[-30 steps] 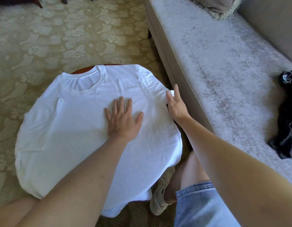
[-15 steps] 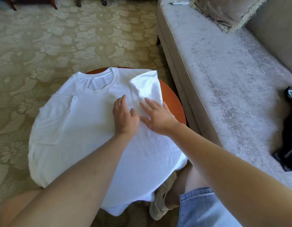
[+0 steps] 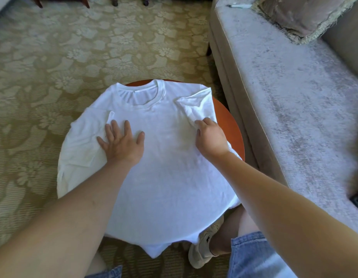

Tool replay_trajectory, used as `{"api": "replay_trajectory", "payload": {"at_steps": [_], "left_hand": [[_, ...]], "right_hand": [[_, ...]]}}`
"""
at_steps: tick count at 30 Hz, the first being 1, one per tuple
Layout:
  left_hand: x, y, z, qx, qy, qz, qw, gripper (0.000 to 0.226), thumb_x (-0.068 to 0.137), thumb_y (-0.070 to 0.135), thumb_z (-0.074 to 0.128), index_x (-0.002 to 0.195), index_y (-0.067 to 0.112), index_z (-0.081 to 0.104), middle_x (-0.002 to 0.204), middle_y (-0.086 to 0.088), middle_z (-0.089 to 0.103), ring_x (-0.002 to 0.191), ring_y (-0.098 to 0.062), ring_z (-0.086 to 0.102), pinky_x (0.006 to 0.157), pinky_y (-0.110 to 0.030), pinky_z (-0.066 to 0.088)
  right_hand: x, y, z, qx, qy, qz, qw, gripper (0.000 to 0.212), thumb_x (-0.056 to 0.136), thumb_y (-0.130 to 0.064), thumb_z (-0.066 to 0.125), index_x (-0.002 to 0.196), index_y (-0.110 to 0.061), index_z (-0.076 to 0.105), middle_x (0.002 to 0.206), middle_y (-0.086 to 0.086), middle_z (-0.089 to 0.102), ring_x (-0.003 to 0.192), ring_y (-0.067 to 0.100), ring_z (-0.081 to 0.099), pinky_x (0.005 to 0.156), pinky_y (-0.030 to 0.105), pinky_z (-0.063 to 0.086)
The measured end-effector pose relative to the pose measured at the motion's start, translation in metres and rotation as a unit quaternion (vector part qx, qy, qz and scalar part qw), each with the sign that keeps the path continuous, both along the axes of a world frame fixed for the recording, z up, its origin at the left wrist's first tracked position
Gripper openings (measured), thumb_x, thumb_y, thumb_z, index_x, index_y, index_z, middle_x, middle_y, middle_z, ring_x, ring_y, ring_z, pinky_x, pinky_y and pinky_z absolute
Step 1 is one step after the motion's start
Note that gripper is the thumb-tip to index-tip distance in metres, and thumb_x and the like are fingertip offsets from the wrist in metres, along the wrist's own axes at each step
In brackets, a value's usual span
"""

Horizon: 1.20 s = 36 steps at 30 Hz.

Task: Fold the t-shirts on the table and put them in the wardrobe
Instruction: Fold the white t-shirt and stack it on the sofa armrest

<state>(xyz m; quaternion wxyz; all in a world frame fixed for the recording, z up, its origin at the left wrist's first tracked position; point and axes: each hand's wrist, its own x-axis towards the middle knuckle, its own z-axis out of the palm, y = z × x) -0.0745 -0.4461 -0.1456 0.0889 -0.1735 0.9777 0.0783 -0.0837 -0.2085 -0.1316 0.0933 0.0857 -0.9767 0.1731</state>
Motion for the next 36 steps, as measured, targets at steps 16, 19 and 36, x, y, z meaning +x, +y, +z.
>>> {"api": "replay_trajectory", "payload": {"at_steps": [16, 19, 36], "left_hand": [[0.009, 0.001, -0.002, 0.000, 0.070, 0.015, 0.997, 0.071, 0.095, 0.059, 0.030, 0.155, 0.026, 0.013, 0.162, -0.009, -0.018, 0.148, -0.030, -0.017, 0.115, -0.058, -0.008], [0.005, 0.001, -0.002, 0.005, 0.045, 0.004, 0.999, 0.070, 0.095, 0.060, 0.024, 0.156, 0.028, 0.011, 0.163, -0.009, -0.012, 0.149, -0.033, -0.011, 0.117, -0.057, -0.007], [-0.016, 0.011, -0.004, -0.013, 0.037, -0.010, 0.999, 0.074, 0.094, 0.062, 0.023, 0.156, 0.025, 0.010, 0.162, -0.016, -0.008, 0.150, -0.028, -0.010, 0.118, -0.054, -0.006]], "right_hand": [[-0.023, -0.030, -0.011, 0.096, -0.204, 0.009, 0.974, 0.070, 0.098, -0.063, 0.019, 0.156, -0.027, 0.003, 0.164, 0.002, -0.010, 0.150, 0.024, -0.011, 0.120, 0.052, -0.004], [-0.025, -0.028, -0.014, 0.104, -0.194, 0.008, 0.976, 0.070, 0.097, -0.064, 0.018, 0.156, -0.028, 0.004, 0.164, 0.001, -0.010, 0.150, 0.023, -0.011, 0.120, 0.051, -0.004], [-0.009, -0.007, -0.022, 0.126, -0.157, -0.040, 0.979, 0.084, 0.091, -0.074, 0.012, 0.156, -0.021, 0.005, 0.164, 0.001, -0.006, 0.150, 0.021, -0.011, 0.120, 0.051, -0.007]]}}
